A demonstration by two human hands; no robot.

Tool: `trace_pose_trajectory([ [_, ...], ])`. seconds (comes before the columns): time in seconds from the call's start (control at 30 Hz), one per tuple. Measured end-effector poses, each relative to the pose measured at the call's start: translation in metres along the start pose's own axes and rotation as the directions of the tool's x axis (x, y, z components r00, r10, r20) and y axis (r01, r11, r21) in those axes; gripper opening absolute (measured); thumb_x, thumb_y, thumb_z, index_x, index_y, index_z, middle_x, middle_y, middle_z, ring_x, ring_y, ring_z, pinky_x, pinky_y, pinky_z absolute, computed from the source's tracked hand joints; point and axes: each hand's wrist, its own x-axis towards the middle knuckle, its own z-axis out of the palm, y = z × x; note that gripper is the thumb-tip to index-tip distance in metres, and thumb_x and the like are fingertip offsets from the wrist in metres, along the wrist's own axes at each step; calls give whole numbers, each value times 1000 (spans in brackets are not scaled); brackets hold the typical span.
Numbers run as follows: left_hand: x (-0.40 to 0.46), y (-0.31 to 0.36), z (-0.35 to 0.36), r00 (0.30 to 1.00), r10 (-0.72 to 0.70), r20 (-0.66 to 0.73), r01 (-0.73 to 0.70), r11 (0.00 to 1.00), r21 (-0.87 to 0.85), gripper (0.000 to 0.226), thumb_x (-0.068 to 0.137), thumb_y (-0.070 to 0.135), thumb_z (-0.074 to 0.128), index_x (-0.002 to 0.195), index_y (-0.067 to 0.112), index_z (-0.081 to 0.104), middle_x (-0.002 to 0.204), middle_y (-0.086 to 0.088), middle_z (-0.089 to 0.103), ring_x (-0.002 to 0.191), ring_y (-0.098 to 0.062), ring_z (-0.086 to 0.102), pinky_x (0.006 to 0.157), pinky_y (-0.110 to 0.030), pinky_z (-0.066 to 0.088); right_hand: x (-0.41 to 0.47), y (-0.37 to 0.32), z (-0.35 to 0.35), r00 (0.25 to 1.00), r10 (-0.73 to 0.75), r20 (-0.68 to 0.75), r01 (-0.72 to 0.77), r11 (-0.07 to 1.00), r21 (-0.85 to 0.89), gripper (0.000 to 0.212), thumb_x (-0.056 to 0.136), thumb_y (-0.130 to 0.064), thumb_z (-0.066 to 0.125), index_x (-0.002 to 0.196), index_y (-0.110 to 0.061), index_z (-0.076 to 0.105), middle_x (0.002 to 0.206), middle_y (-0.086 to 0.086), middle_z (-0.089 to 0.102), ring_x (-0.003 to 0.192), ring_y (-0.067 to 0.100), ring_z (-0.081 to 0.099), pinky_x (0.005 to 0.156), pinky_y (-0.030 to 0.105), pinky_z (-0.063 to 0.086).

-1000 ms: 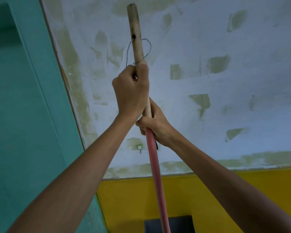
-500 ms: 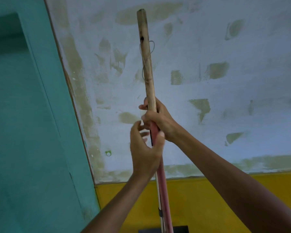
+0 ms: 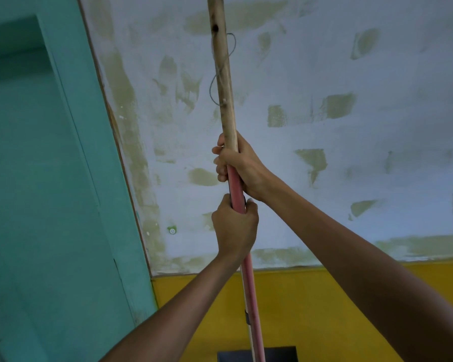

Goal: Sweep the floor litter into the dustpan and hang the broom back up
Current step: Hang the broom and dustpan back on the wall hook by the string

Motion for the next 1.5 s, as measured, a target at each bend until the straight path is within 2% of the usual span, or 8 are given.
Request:
trace_pose_trajectory([
  [0.27, -11, -13, -4, 998, -67, -9, 66, 996, -56, 19, 85, 14, 61, 71, 9, 51, 51, 3, 51, 34, -4, 41, 34, -15, 31, -25, 12, 29, 959, -21, -284, -41, 977, -210, 51, 72, -45, 79, 110, -24, 54, 88, -2, 66, 60, 19, 68, 59, 37, 61],
  [0.37, -24, -23, -2, 995, -99, 7, 100, 993, -68, 15, 85, 13, 62, 79, 1, 55, 55, -2, 54, 35, -5, 40, 33, -16, 31, -33, 26, 31, 921, -69, -383, -74, 935, -347, 32, 81, -32, 72, 106, -22, 56, 88, -1, 65, 57, 14, 59, 56, 35, 57],
  [0.6, -42, -45, -3, 985, -167, -52, 166, 986, -23, 17, 85, 17, 60, 73, 17, 48, 53, 8, 53, 35, -5, 47, 36, -17, 32, -45, 47, 33, 958, 28, -285, -91, 973, -211, 19, 88, -10, 53, 103, -22, 56, 111, 26, 62, 48, 18, 46, 49, 34, 49],
  [0.97, -35, -60, -14, 994, -73, -85, 75, 997, 19, 17, 81, 12, 60, 71, 12, 46, 49, -2, 50, 37, -10, 38, 36, -29, 36, -45, 53, 41, 966, -3, -260, -23, 995, -99, 25, 87, -6, 52, 107, -20, 58, 108, 10, 69, 43, 14, 46, 49, 32, 45],
  [1.1, -36, -62, -18, 989, -81, -127, 87, 996, 37, 18, 81, 16, 61, 73, 15, 44, 50, 0, 51, 35, -10, 39, 35, -30, 37, -45, 54, 45, 979, -19, -203, 9, 999, -51, 26, 90, -5, 53, 111, -18, 59, 78, 2, 69, 47, 19, 51, 47, 30, 48],
  [1.27, -40, -70, -24, 979, -114, -171, 136, 983, 124, 39, 76, 43, 73, 82, 24, 39, 62, 3, 57, 47, -16, 58, 41, -32, 51, -44, 52, 50, 967, -87, -241, 4, 947, -322, 24, 90, -32, 64, 110, -34, 52, 88, -14, 73, 76, 12, 70, 67, 28, 59],
  [1.4, -50, -82, -24, 981, -104, -166, 131, 978, 164, 51, 75, 57, 70, 100, 26, 39, 75, 5, 57, 58, -14, 62, 48, -34, 56, -27, 31, 52, 908, -218, -359, 49, 904, -425, 22, 84, -43, 68, 92, -24, 63, 79, -6, 69, 70, 1, 65, 60, 11, 50],
  [1.5, -57, -88, -23, 982, -99, -162, 126, 979, 162, 50, 79, 56, 66, 105, 23, 39, 78, 2, 56, 61, -16, 62, 49, -34, 56, -18, 21, 52, 872, -299, -388, 111, 892, -438, 22, 90, -37, 64, 93, -17, 68, 69, -2, 69, 58, 4, 63, 54, 15, 51],
])
